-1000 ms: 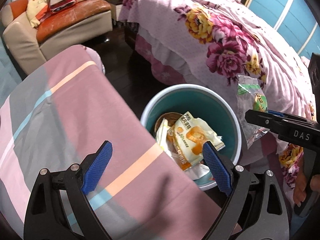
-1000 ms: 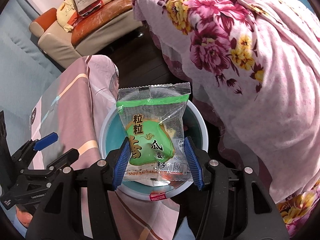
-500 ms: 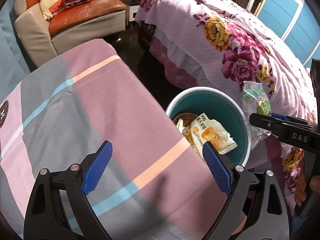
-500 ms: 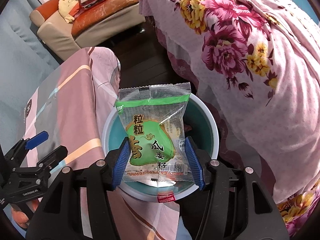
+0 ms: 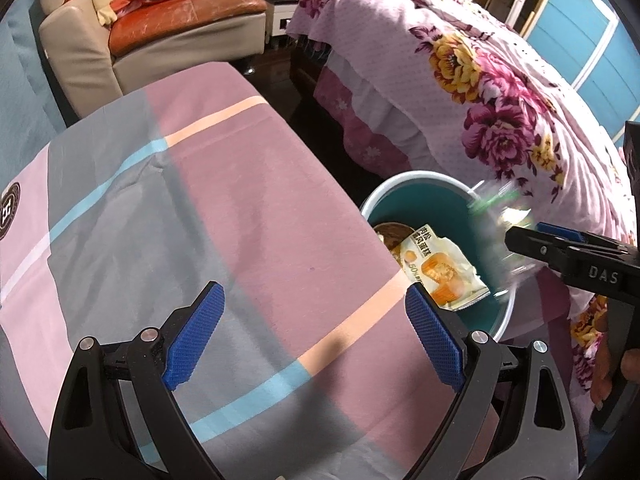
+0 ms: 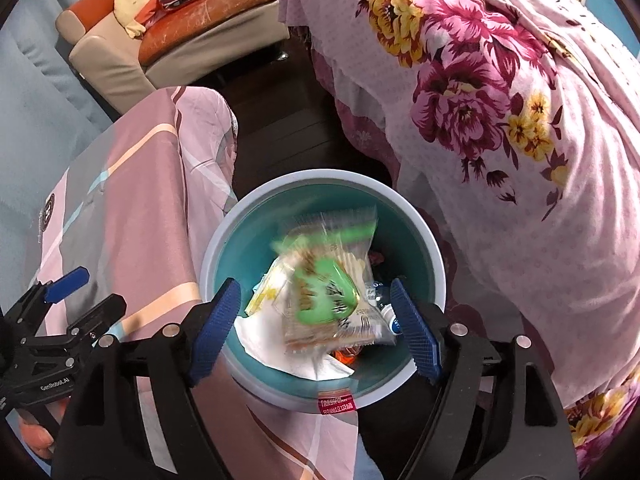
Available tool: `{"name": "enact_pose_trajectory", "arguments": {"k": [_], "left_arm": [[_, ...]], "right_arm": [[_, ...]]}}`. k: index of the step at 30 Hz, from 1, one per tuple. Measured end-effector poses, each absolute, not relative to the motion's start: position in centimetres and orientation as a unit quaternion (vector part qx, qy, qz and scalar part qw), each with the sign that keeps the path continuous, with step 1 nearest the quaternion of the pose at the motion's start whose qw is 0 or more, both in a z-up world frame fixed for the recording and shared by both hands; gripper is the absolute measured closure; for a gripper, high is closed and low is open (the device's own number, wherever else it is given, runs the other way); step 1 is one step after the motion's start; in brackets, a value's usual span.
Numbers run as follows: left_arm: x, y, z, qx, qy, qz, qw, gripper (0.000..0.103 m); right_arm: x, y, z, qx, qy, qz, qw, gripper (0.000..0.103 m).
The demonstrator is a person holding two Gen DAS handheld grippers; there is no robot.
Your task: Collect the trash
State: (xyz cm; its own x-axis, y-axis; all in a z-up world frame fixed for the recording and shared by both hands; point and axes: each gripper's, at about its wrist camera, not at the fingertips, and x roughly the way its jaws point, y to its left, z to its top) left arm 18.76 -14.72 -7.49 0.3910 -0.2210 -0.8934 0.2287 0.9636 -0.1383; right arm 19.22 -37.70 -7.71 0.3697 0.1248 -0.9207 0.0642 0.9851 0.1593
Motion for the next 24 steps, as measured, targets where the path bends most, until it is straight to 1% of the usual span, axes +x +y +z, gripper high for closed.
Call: {"name": "enact_pose_trajectory", "arguments": {"k": [4, 8, 10, 12, 14, 16, 24], "left_arm": [[18.7, -14.6, -7.6, 0.000, 0.539, -0.135, 0.831, 0.011], [18.3, -14.5, -7.3, -0.002, 0.538, -0.135, 0.832, 0.011], [18.0, -14.5, -7.0, -0.002, 0.536, -0.135, 0.834, 0.011], [17.7, -14.5, -6.6, -0.001, 0.532, -0.134, 0.836, 0.010], [17.1, -14.4, -6.0, -0.001, 0.528, -0.132, 0.839, 0.005], [16.7, -14.3, -5.5, -0.001, 0.523, -0.131, 0.842, 0.004], [14.5, -13.6, -3.8, -0.006, 0.515, -0.127, 0.847, 0.004]], "right_arm": [[19.0, -37.8, -7.5, 0.085, 0.562, 0.015, 0.823, 0.026], [18.0, -37.5, -7.0, 0.082, 0.560, 0.019, 0.824, 0.020], [17.4, -37.3, -6.5, 0.075, 0.556, 0.018, 0.827, 0.020], [16.8, -37.1, -5.9, 0.064, 0.552, 0.016, 0.831, 0.016], [16.1, -36.9, -5.2, 0.057, 0.548, 0.018, 0.835, 0.013], [15.4, -36.9, -4.6, 0.050, 0.543, 0.016, 0.838, 0.011], [12.1, -36.3, -2.9, 0.038, 0.531, 0.013, 0.847, 0.008]]}}
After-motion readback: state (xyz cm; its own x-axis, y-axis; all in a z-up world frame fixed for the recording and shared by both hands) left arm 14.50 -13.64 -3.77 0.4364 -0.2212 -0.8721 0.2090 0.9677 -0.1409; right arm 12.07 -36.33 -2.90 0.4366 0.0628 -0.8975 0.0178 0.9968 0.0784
